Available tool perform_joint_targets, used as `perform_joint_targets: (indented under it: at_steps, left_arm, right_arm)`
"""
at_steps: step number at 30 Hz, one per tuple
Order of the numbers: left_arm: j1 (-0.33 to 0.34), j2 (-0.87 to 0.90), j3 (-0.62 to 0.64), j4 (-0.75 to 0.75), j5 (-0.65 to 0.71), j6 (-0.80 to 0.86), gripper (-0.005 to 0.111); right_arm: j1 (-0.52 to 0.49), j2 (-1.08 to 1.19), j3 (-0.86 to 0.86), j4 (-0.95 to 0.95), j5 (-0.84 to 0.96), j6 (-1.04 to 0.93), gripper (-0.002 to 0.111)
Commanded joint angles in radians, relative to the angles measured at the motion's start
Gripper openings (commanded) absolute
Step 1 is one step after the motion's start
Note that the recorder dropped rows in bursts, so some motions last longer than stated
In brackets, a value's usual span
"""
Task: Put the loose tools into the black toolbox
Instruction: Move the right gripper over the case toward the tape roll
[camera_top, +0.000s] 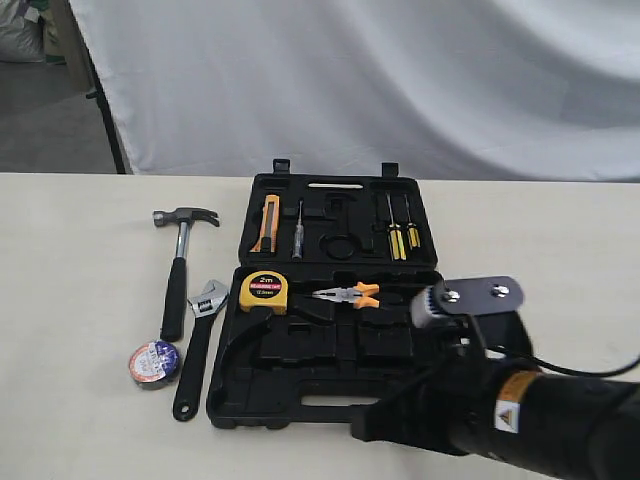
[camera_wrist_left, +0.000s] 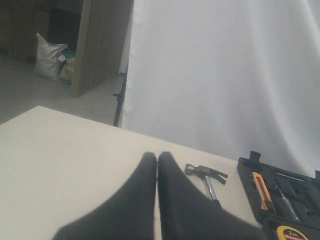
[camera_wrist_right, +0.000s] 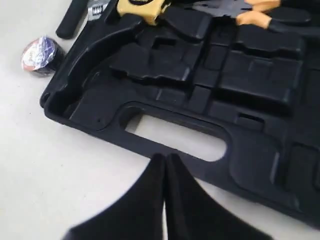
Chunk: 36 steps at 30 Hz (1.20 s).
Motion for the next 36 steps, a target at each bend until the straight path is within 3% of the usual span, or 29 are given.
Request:
perform_joint_targets:
  at_steps: [1, 12, 21, 36]
  left_arm:
    - [0.025, -0.003, -0.003, 0.004, -0.007, -0.005, 0.001]
    - [0.025, -0.003, -0.003, 0.004, -0.007, -0.005, 0.001]
    - [0.025, -0.003, -0.003, 0.004, -0.007, -0.005, 0.001]
    - [0.025, -0.003, -0.003, 0.004, -0.007, -0.005, 0.001]
  right_arm:
    - [0.026, 0.131, -0.167, -0.004, 0.164, -0.070, 0.000]
    - [0.037, 0.279, -0.499, -0.141, 0.392, -0.087, 0.000]
    - [0.096, 0.345, -0.656, -0.212, 0.417, -0.094, 0.000]
    - [0.096, 0.364, -0.701, -0.380, 0.385, -0.112, 0.000]
